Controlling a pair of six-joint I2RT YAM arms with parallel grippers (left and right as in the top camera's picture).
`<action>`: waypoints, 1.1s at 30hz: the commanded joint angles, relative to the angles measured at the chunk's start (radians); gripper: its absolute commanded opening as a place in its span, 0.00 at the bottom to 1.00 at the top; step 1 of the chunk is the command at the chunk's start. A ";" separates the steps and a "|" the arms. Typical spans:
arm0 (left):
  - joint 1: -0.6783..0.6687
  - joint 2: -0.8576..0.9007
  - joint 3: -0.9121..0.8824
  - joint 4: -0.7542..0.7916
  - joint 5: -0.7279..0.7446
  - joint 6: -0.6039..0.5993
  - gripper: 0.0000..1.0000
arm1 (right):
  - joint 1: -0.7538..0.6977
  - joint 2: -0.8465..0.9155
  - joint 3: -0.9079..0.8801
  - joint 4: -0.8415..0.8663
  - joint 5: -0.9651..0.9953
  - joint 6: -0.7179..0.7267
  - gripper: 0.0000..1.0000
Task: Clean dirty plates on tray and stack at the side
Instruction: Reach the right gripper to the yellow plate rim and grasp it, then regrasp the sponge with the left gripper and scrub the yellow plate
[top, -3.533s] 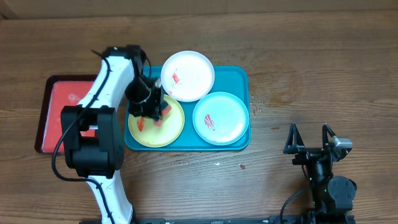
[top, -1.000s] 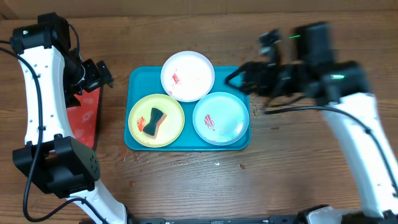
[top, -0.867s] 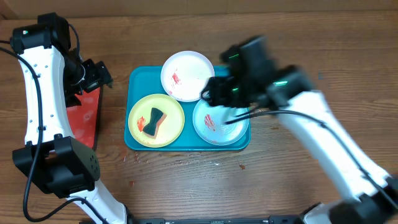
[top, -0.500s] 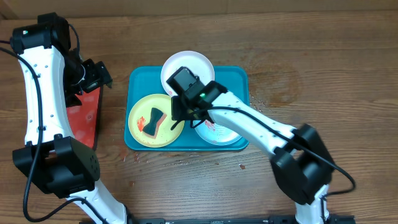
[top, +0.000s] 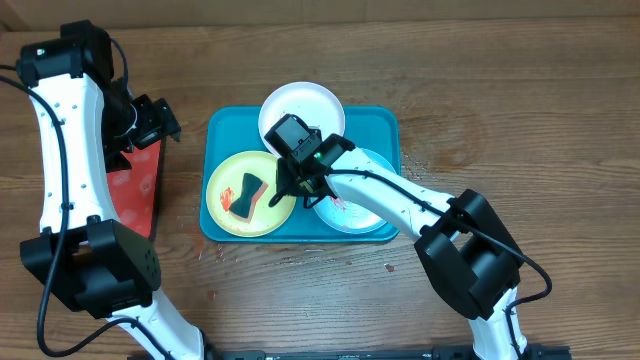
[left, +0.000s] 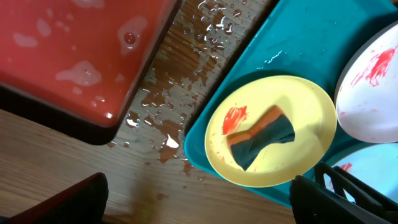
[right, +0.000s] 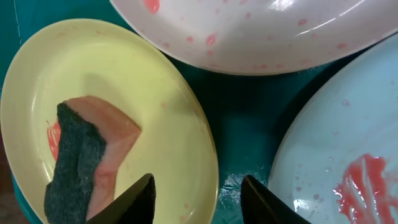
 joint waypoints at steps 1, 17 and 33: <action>-0.002 0.010 -0.004 0.001 0.004 -0.013 0.94 | 0.009 0.003 -0.034 0.016 0.010 0.075 0.46; -0.003 0.010 -0.007 -0.002 0.005 -0.013 0.80 | 0.039 0.035 -0.100 0.102 -0.015 0.101 0.46; -0.143 0.010 -0.362 0.277 0.255 0.251 0.51 | 0.034 0.049 -0.099 0.105 -0.034 0.096 0.19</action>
